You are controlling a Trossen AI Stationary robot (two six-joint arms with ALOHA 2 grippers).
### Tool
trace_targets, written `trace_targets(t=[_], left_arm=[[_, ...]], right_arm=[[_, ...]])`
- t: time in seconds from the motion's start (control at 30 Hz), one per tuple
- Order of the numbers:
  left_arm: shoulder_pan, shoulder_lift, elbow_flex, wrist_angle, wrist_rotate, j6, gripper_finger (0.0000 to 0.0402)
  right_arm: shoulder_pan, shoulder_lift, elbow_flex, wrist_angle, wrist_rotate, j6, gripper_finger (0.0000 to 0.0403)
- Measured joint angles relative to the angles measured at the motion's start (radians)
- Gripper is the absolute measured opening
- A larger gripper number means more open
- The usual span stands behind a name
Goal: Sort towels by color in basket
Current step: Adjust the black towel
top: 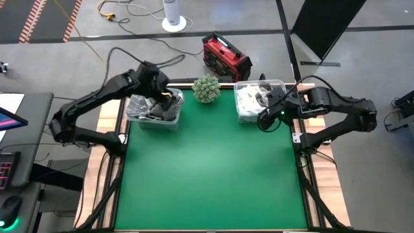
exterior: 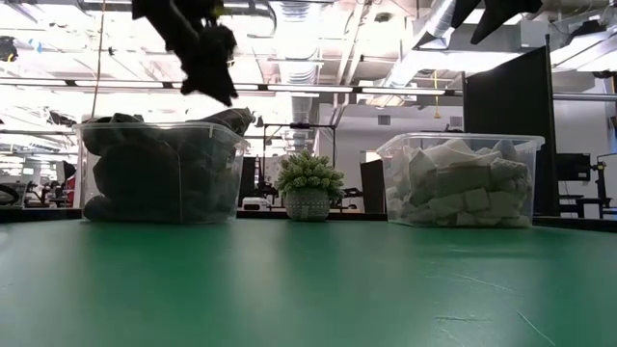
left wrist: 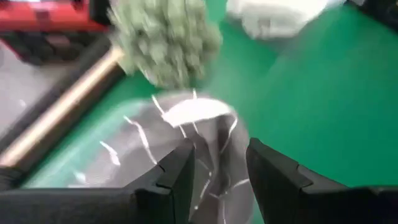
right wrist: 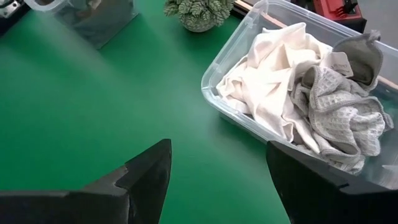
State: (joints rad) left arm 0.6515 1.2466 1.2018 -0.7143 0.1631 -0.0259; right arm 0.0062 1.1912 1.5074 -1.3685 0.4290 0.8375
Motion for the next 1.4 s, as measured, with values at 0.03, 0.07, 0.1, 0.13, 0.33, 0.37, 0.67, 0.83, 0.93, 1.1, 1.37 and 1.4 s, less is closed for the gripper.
trace_targets(t=[0.03,0.07,0.1,0.13,0.33,0.37,0.67,0.83,0.93,1.1,1.37,1.4], left_arm=[[0.0,0.012,-0.024,0.017,0.008,-0.001,0.0137],[-0.001,0.025,-0.046,0.032,0.021,-0.007,0.0137],[-0.002,0.037,-0.064,0.056,0.035,-0.015,0.0137],[-0.001,0.048,-0.079,0.082,0.048,-0.023,0.0137],[-0.007,0.094,-0.092,0.102,0.023,0.022,0.0127],[-0.01,0.095,-0.092,0.101,0.007,0.037,0.0115],[-0.011,0.04,-0.076,0.051,-0.116,0.058,0.0003],[-0.01,-0.008,-0.056,-0.032,-0.143,0.094,0.0001],[-0.01,0.009,-0.09,-0.102,-0.135,0.111,0.0001],[-0.01,0.07,-0.24,0.037,-0.087,0.061,0.0001],[-0.011,0.161,-0.286,0.103,-0.083,-0.047,0.0004],[-0.012,0.155,-0.278,0.098,-0.085,-0.056,0.001]], right_arm=[[0.003,0.0,0.0,0.005,0.0,0.0,0.029],[0.006,0.0,0.0,0.013,0.0,0.0,0.029],[0.008,0.0,0.0,0.02,0.0,0.0,0.029],[0.008,0.0,0.0,0.024,0.0,0.0,0.029],[0.007,0.0,0.0,0.023,0.0,-0.001,0.029],[0.007,0.0,0.0,0.023,0.0,-0.005,0.029],[0.007,0.0,0.0,0.021,0.001,-0.006,0.029],[0.007,0.0,0.0,0.02,0.001,-0.009,0.029],[0.007,0.0,0.0,0.019,0.001,-0.009,0.029],[0.007,0.0,0.0,0.024,0.0,-0.003,0.029],[0.013,0.0,0.0,0.026,0.0,0.008,0.029],[0.013,0.0,0.0,0.026,0.0,0.007,0.029]])
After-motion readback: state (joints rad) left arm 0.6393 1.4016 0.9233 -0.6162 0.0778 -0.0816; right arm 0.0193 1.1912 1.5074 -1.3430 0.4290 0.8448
